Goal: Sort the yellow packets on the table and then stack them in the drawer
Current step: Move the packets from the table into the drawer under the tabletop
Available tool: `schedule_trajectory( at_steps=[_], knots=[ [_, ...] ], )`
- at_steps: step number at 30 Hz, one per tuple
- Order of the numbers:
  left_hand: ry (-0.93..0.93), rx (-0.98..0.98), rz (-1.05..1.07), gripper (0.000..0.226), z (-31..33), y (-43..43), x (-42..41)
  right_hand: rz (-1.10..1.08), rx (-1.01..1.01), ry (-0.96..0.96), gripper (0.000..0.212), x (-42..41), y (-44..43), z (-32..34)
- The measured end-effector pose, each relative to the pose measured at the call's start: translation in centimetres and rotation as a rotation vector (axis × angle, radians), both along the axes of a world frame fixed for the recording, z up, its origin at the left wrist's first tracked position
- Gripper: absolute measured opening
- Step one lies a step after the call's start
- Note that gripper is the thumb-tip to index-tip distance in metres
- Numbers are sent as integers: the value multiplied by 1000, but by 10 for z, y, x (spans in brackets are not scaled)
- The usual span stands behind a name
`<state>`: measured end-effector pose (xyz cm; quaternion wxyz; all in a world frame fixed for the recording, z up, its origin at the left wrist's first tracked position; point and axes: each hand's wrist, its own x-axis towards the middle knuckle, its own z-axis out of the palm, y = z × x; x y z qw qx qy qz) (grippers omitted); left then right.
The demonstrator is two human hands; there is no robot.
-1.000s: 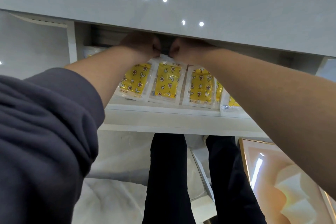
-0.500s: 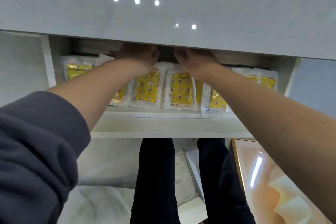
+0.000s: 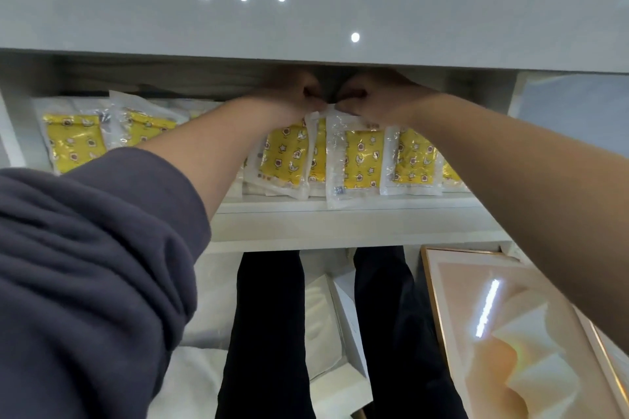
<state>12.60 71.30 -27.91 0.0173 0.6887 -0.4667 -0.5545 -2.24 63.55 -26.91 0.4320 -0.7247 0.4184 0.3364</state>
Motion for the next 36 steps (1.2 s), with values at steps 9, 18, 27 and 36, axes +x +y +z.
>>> schedule_trajectory(
  at_steps=[9,18,27,36],
  knots=[
    [-26,-24,-110,15,-5,-3,4,-2,-5,-65,16,0,0,-7],
    [-28,-8,-205,12,-6,-5,4,-2,-32,-123,12,-5,4,-8],
    [-82,77,-120,38,4,-19,-12,9,-99,62,43,-50,-23,15],
    [-18,12,-172,33,-6,-46,-77,-5,-21,59,34,-98,-48,7]
  ],
)
